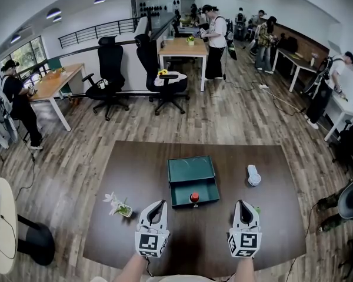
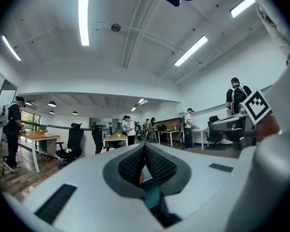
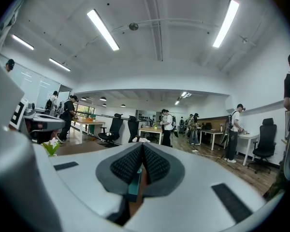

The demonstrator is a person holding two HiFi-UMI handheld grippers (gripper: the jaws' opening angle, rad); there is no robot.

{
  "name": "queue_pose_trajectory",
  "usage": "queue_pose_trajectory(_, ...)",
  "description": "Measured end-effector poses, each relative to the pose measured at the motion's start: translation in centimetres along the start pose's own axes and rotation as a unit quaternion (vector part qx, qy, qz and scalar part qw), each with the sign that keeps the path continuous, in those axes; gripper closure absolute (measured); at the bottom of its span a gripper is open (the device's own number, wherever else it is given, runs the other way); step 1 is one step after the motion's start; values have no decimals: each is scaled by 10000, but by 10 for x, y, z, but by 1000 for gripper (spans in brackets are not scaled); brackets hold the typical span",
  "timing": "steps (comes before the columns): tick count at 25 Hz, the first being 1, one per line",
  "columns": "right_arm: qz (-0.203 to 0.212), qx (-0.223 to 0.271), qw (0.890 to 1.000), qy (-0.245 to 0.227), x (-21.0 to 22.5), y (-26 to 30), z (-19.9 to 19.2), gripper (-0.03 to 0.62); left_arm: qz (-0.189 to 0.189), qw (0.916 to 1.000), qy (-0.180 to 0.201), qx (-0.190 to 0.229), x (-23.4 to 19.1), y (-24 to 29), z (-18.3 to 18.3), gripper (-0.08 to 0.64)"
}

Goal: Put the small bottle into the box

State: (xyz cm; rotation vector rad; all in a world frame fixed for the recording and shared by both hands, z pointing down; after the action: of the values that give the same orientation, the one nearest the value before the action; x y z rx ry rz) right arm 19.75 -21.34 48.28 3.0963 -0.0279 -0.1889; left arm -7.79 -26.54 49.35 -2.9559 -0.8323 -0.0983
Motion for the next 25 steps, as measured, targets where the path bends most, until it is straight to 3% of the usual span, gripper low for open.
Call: queue_pose_trajectory(25, -68, 11, 9999, 124, 4, -10, -8, 591, -42, 10000, -33, -62, 7, -2, -7, 558)
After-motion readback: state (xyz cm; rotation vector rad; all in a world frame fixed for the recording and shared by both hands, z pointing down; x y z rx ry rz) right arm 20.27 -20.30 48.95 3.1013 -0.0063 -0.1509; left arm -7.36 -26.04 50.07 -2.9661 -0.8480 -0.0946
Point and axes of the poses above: the fingertips, and each gripper's own axes: y forward along the fingers, x to its right, z out of its top, the point moved 3 cm from there along -y, backward along the fingers, and after that the axes turned 1 degree about x, right-handed, at the moved point
